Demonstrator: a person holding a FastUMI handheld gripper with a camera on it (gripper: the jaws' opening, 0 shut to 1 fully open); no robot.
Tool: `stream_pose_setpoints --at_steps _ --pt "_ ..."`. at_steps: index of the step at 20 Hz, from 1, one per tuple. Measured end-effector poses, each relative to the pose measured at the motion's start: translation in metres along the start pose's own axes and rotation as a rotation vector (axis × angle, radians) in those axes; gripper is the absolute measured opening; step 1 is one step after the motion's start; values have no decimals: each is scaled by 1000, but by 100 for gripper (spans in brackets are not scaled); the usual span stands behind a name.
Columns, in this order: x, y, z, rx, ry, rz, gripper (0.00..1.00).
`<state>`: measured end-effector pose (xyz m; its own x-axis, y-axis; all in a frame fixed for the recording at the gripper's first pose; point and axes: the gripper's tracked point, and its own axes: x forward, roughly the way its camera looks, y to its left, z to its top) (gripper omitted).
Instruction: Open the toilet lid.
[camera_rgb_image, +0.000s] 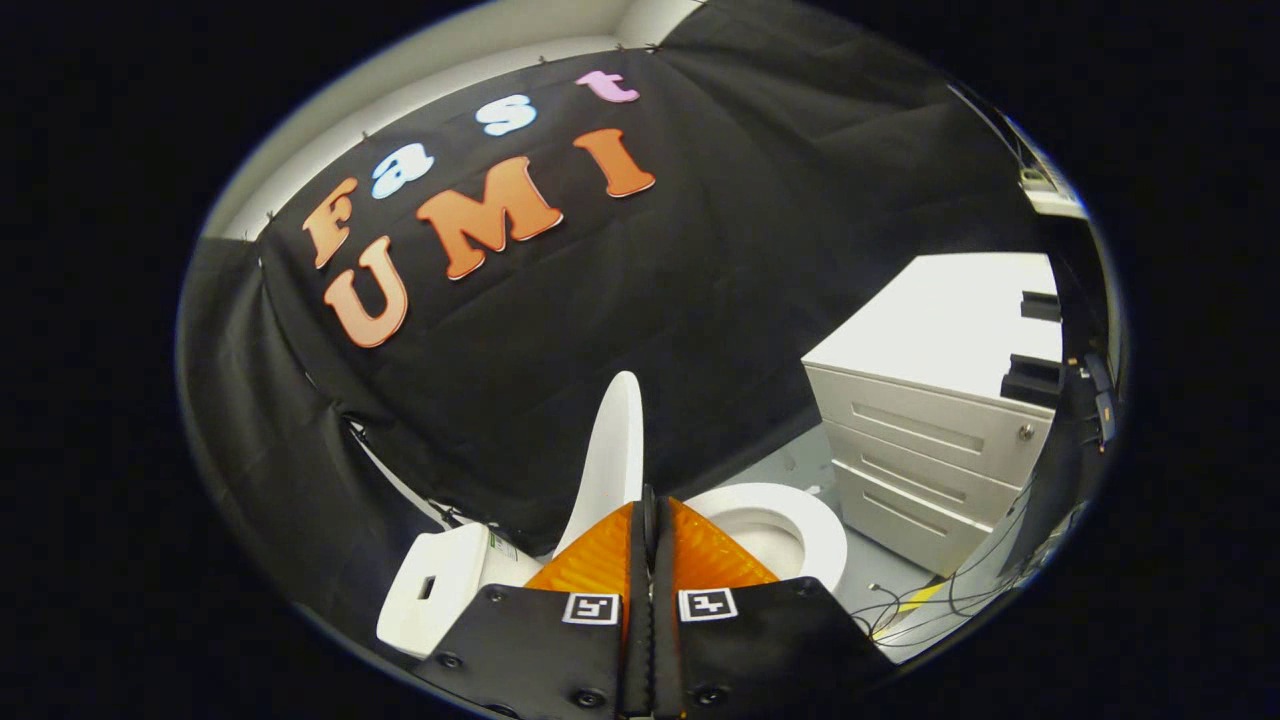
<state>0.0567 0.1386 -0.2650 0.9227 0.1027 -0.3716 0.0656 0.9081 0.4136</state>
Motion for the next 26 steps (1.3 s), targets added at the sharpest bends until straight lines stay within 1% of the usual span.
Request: stream_pose_setpoints --at_steps 1,2,4,6,12,18,22,26 --pt "-1 9 0 -30 3 3 8" --pt "-2 18 4 -34 6 7 8" --pt "-6 38 8 -14 6 25 8" --pt "-11 59 7 -23 12 50 8" --pt "-25 149 5 -137 30 151 8" --pt "-46 240 -24 -300 35 227 8" --pt "-56 292 -51 -367 41 278 8" --pt "-62 326 -73 -409 46 308 8"
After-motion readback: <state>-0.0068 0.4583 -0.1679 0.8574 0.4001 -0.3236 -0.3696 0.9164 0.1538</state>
